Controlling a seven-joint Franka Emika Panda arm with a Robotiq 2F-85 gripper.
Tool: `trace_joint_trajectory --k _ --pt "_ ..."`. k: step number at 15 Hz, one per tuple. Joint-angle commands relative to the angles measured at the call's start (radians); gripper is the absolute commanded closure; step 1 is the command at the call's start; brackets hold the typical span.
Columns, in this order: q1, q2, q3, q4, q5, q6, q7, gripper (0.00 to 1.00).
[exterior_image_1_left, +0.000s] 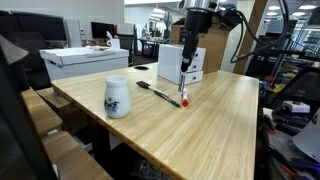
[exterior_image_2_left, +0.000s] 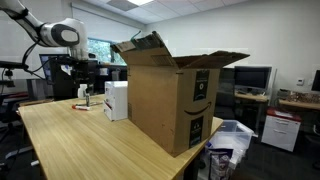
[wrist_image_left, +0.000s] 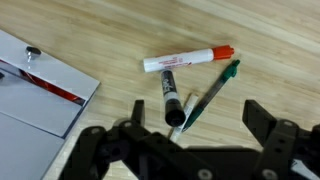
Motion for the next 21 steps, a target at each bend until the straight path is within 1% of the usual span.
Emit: trace_joint_trajectory --k 1,2,3,4,8,9,13,14,15,18,21 --pt "-0.005 0.046 -0.008 0.034 -0.013 0.016 -0.037 0.00" --pt "-0.005 0.052 -0.010 0.040 -0.013 0.009 -0.035 0.25" --pt "-0.004 0.054 -0.010 0.043 -0.013 0.004 -0.032 0.26" --pt "-0.004 0.057 -0.009 0.046 -0.013 0.002 -0.032 0.32" --pt "-0.004 0.055 -0.008 0.052 -0.017 -0.021 -0.021 0.56" --pt "-0.005 0.051 -0.008 0.053 -0.020 -0.034 -0.017 0.61" --pt "-0.007 0.040 -0.009 0.050 -0.026 -0.068 -0.005 0.84" --pt "-0.006 0.038 -0.008 0.050 -0.025 -0.076 -0.004 0.88" --pt "-0.006 0.039 -0.007 0.052 -0.026 -0.081 -0.002 0.97" --pt "0.002 0.041 -0.002 0.060 -0.012 -0.090 -0.010 0.93" --pt "0.018 0.041 0.009 0.075 0.016 -0.094 -0.021 0.93"
